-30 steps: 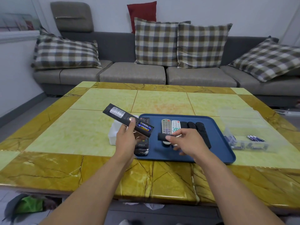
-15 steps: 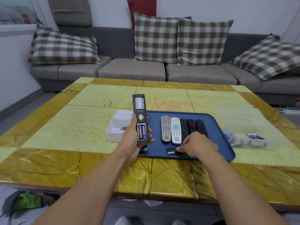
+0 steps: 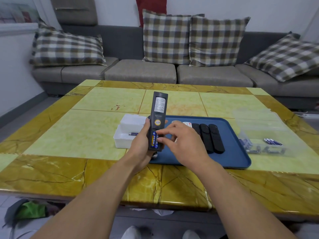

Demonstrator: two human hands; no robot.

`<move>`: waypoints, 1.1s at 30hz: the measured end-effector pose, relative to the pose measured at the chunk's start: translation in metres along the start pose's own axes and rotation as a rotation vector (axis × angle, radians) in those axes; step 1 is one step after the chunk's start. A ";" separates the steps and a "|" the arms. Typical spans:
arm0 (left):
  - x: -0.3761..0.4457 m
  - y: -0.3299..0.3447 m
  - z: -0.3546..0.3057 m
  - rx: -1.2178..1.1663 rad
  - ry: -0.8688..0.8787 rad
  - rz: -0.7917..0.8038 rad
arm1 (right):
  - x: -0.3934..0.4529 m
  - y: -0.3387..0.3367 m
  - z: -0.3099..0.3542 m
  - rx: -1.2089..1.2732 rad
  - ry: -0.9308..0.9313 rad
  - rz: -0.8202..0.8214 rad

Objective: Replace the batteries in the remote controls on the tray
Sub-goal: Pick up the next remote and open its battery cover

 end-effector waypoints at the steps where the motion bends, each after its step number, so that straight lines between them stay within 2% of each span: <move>1: -0.001 0.001 0.000 -0.011 0.000 -0.003 | 0.000 0.000 0.001 -0.009 -0.011 -0.006; 22: -0.006 -0.006 0.003 0.071 -0.033 -0.121 | 0.003 0.010 0.015 -0.022 -0.029 -0.001; 30: -0.013 -0.005 0.000 0.177 -0.069 -0.131 | 0.006 0.011 0.015 -0.066 0.038 0.043; 33: -0.013 -0.009 0.001 0.171 -0.067 -0.154 | 0.006 0.011 0.013 0.002 0.065 0.032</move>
Point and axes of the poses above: each hand's wrist, its own x-axis towards the middle knuckle, its own y-axis out of the palm, z = x × y, the point moved 6 cm from there along x, towards the middle knuckle, and after that the axes turned 11 degrees about y, right-handed, at the moved point
